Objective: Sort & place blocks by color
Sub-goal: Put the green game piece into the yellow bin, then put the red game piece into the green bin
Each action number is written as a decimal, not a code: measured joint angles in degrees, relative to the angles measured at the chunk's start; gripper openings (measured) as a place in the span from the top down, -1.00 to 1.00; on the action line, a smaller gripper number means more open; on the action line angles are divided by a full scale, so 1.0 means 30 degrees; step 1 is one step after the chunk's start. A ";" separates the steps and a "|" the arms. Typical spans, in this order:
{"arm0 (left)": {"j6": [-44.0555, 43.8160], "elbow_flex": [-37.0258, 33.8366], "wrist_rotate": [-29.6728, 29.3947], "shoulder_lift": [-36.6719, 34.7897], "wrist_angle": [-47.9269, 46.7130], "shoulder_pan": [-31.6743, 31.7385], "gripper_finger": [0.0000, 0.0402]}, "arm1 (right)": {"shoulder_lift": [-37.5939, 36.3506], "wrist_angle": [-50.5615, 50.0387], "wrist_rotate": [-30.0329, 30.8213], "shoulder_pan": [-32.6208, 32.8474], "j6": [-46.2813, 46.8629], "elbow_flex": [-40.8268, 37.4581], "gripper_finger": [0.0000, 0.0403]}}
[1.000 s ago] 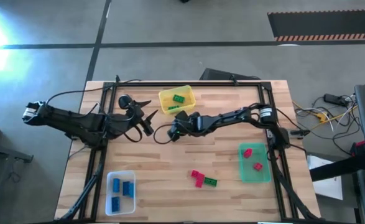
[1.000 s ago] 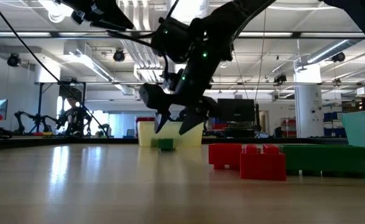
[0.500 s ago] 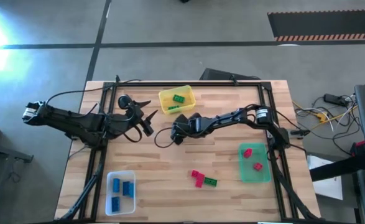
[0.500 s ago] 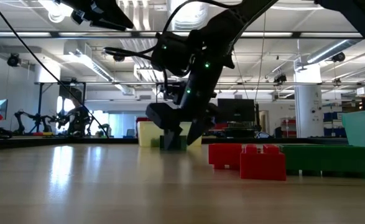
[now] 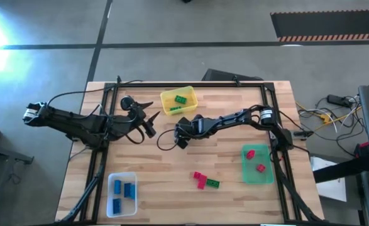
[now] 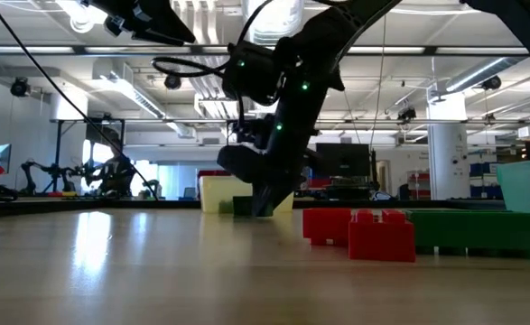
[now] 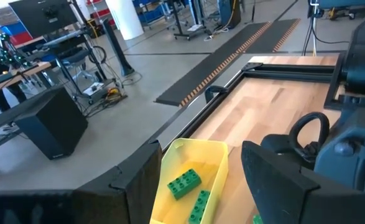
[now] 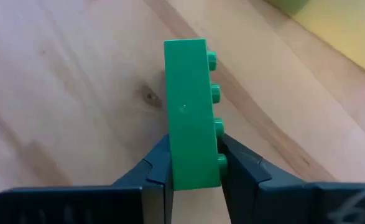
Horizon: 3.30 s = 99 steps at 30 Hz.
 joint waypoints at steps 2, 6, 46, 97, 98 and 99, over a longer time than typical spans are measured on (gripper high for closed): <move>0.0000 0.0000 -0.0001 0.0000 -0.0029 -0.0001 -0.02 | -0.0346 -0.0259 -0.0298 0.0035 -0.0828 -0.0024 0.60; -0.0015 0.0007 0.0006 0.0000 -0.0065 -0.0107 -0.02 | -0.2070 -0.1543 -0.1413 -0.0071 -0.2167 0.0041 0.60; 0.0124 0.0014 0.0006 0.0000 0.0058 -0.0138 -0.02 | -0.6512 -0.2742 -0.3569 -0.3906 -0.5398 0.0675 -0.27; -0.4532 0.5032 0.9996 1.6058 0.6449 -0.4518 -0.08 | -1.9476 1.2713 -0.0897 0.7663 -0.9592 -1.6740 -0.11; -0.4533 0.5240 0.9995 1.6371 0.6452 -0.4517 -0.11 | -1.9602 1.2718 -0.0919 0.7669 -0.9456 -1.6899 -0.11; -0.4532 0.5410 0.9995 1.6639 0.6588 -0.4471 -0.16 | -1.9686 1.2717 -0.0975 0.7683 -0.9316 -1.7032 -0.11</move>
